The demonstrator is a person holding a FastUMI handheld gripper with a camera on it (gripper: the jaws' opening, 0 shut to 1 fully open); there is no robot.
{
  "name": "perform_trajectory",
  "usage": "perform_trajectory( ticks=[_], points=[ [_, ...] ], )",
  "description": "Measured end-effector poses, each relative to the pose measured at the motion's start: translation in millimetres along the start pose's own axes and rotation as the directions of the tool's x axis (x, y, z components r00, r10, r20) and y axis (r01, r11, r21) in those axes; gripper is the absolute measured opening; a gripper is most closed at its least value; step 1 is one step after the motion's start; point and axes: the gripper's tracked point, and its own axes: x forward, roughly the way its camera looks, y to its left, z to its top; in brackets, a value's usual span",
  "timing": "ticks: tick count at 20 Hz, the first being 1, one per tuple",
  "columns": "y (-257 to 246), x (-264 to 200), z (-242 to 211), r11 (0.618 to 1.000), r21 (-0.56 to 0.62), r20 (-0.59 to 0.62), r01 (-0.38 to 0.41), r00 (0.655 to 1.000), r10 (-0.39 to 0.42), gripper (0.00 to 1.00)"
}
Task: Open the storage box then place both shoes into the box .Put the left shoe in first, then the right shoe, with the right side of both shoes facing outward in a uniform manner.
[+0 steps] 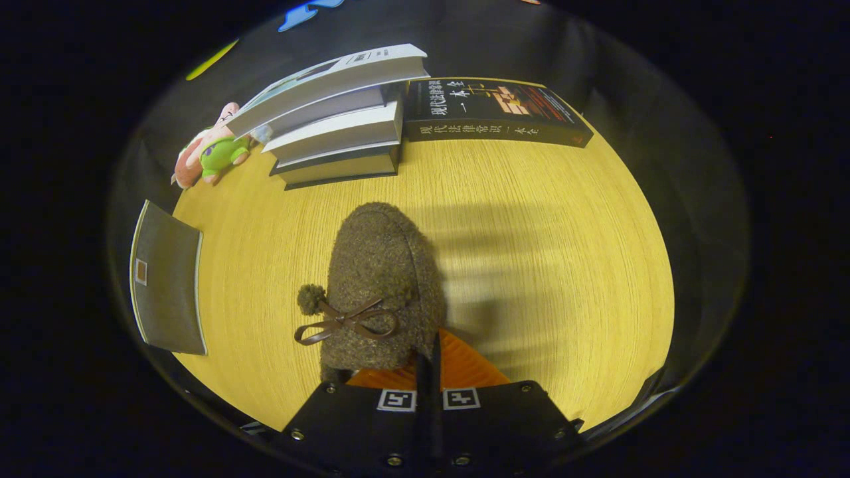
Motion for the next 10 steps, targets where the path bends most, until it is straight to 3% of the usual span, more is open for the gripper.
perform_trajectory(
  ticks=[5, 10],
  points=[
    [49.6, -43.7, 15.9, 0.998, 0.012, 0.039, -0.063, 0.997, 0.063, 0.0],
    [122.2, -94.6, 47.1, 0.99, -0.051, 0.112, -0.128, 0.985, 0.133, 0.0]
  ],
)
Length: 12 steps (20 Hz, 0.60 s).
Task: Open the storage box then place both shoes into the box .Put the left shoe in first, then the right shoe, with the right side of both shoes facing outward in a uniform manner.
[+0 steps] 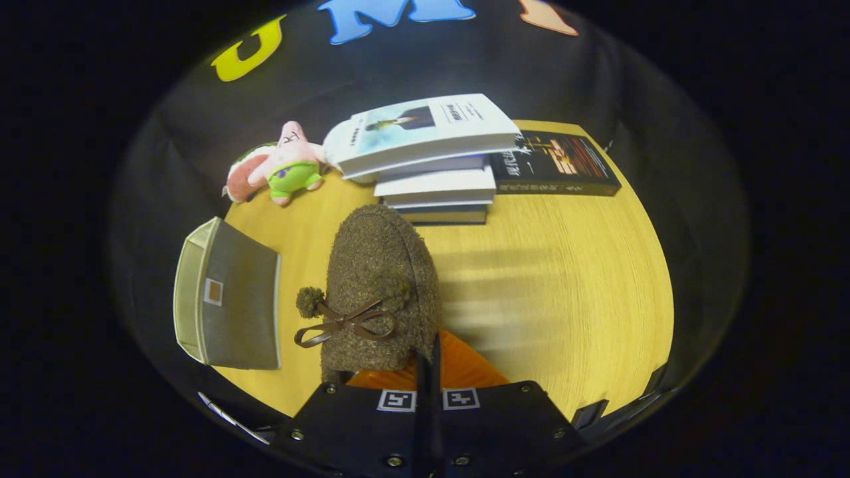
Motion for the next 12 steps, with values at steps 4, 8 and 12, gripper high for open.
perform_trajectory(
  ticks=[4, 8, 12],
  points=[
    [78.2, -22.6, 24.9, 0.996, -0.053, 0.032, -0.073, 0.997, 0.075, 0.0],
    [168.2, -31.0, 45.8, 0.984, -0.101, 0.051, -0.148, 0.987, 0.154, 0.0],
    [247.5, -23.0, 50.5, 0.97, -0.136, 0.036, -0.2, 0.978, 0.207, 0.0]
  ],
)
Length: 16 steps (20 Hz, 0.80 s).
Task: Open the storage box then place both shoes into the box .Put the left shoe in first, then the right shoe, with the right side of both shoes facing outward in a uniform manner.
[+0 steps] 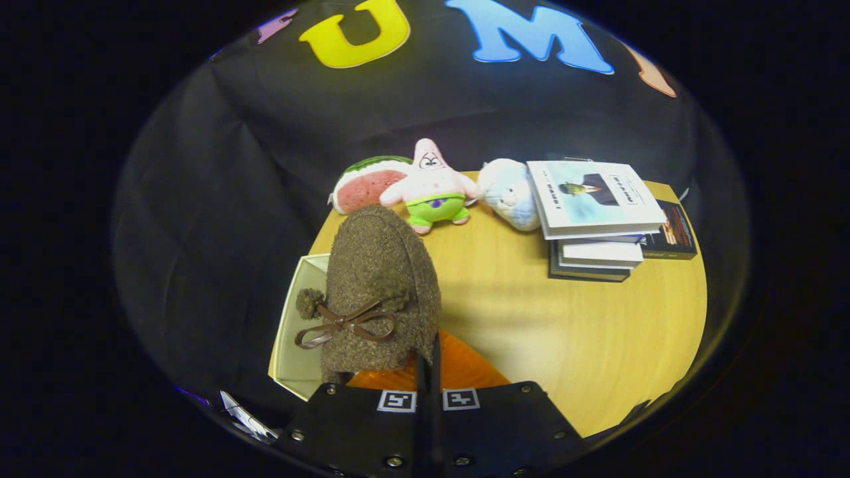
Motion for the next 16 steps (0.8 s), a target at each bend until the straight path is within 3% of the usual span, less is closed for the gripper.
perform_trajectory(
  ticks=[10, 16],
  points=[
    [62.6, 80.4, -11.7, 0.991, -0.086, -0.067, 0.105, 0.992, -0.111, 0.01],
    [54.5, 113.7, -37.4, 0.976, -0.088, -0.126, 0.201, 0.969, -0.211, 0.01]
  ],
)
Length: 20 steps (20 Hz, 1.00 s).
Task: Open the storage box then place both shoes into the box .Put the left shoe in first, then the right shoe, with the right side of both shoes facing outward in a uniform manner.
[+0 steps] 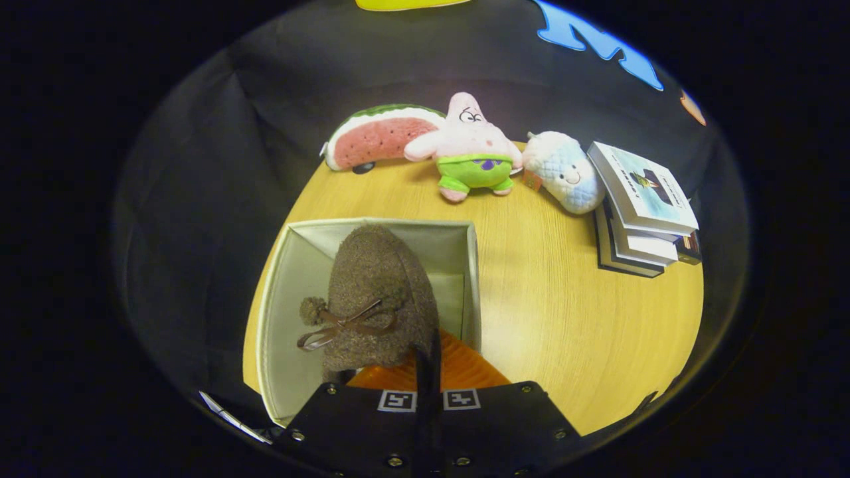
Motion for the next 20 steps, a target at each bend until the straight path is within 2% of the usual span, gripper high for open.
perform_trajectory(
  ticks=[4, 7, 9, 11, 12, 15, 17, 18, 20],
  points=[
    [-0.2, 17.8, -6.1, 0.994, -0.046, 0.003, 0.102, 0.995, -0.101, 0.0],
    [-5.6, 35.5, -19.4, 0.971, -0.118, -0.029, 0.209, 0.976, -0.214, 0.0],
    [-8.3, 37.0, -12.7, 0.949, -0.174, 0.01, 0.264, 0.964, -0.266, 0.01],
    [-5.8, 40.4, -14.5, 0.947, -0.202, 0.025, 0.252, 0.967, -0.252, 0.05],
    [-6.6, 36.1, -15.7, 0.951, -0.197, 0.032, 0.239, 0.971, -0.238, 0.12],
    [-2.1, 13.7, -14.0, 0.973, -0.143, 0.083, 0.179, 0.982, -0.169, 0.16],
    [1.1, -5.3, -9.0, 0.981, -0.132, 0.142, 0.144, 0.982, -0.125, 0.24],
    [0.7, -22.2, 0.3, 0.982, -0.129, 0.206, 0.136, 0.973, -0.107, 0.39],
    [-15.7, -59.8, 25.6, 0.981, -0.115, 0.353, 0.155, 0.93, -0.105, 0.55]
  ],
)
